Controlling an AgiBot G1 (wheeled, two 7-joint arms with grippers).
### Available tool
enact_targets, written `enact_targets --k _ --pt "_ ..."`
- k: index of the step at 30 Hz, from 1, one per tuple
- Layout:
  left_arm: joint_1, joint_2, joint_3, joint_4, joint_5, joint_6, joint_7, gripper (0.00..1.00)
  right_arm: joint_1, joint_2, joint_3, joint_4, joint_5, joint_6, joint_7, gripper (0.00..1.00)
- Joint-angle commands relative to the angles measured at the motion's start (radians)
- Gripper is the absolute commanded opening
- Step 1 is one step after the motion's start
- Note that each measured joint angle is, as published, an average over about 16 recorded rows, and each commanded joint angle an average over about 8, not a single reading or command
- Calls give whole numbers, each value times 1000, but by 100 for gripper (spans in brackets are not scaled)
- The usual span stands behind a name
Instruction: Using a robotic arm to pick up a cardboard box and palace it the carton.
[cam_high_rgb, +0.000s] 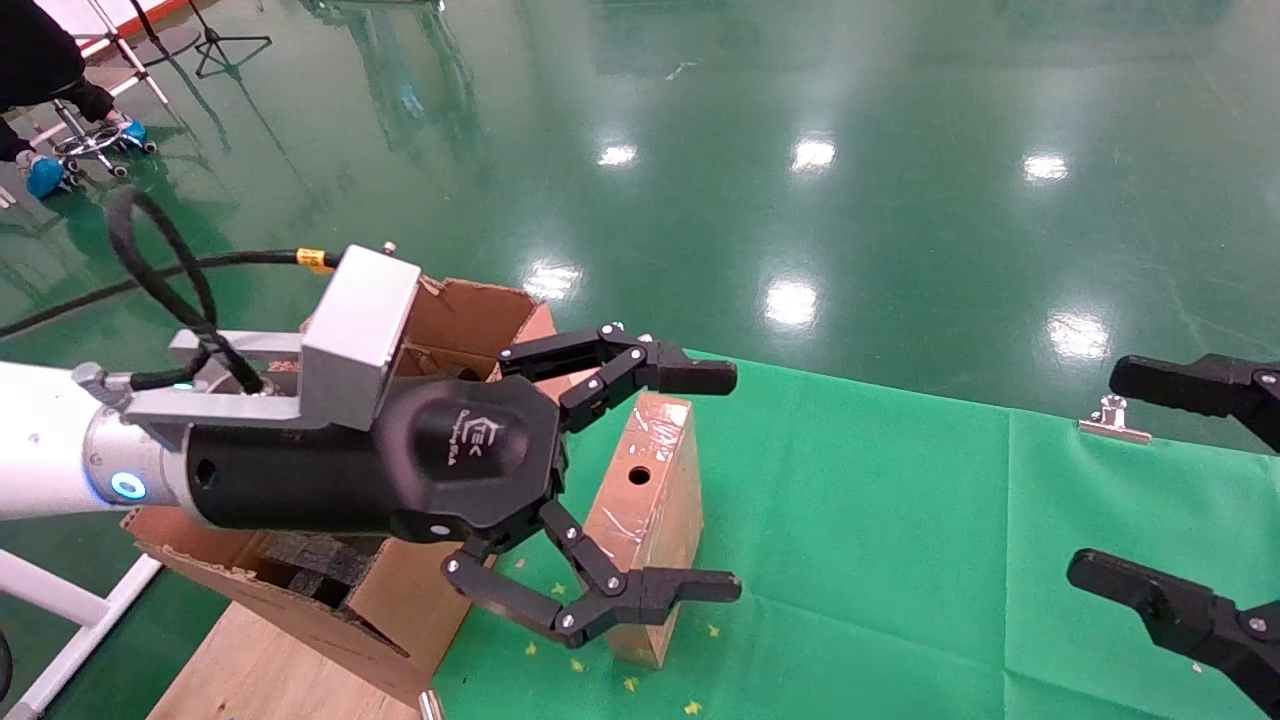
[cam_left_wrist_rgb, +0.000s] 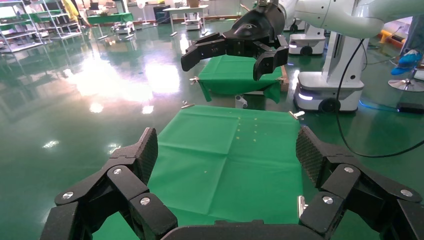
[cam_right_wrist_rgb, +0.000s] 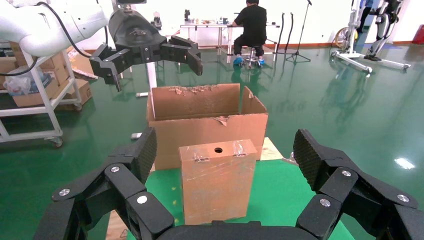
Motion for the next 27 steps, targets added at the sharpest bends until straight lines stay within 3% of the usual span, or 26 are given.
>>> enact_targets --k 1,15,22,27 --pt "2 -1 -1 0 -1 1 3 100 0 0 0 0 0 0 0 0" --pt "-131 -7 94 -14 219 -39 -86 100 0 0 0 0 0 0 0 0" --pt "-137 -14 102 -17 245 -45 -96 100 0 0 0 0 0 1 0 0" --pt "-143 -37 115 -37 318 -111 -170 100 0 0 0 0 0 1 0 0"
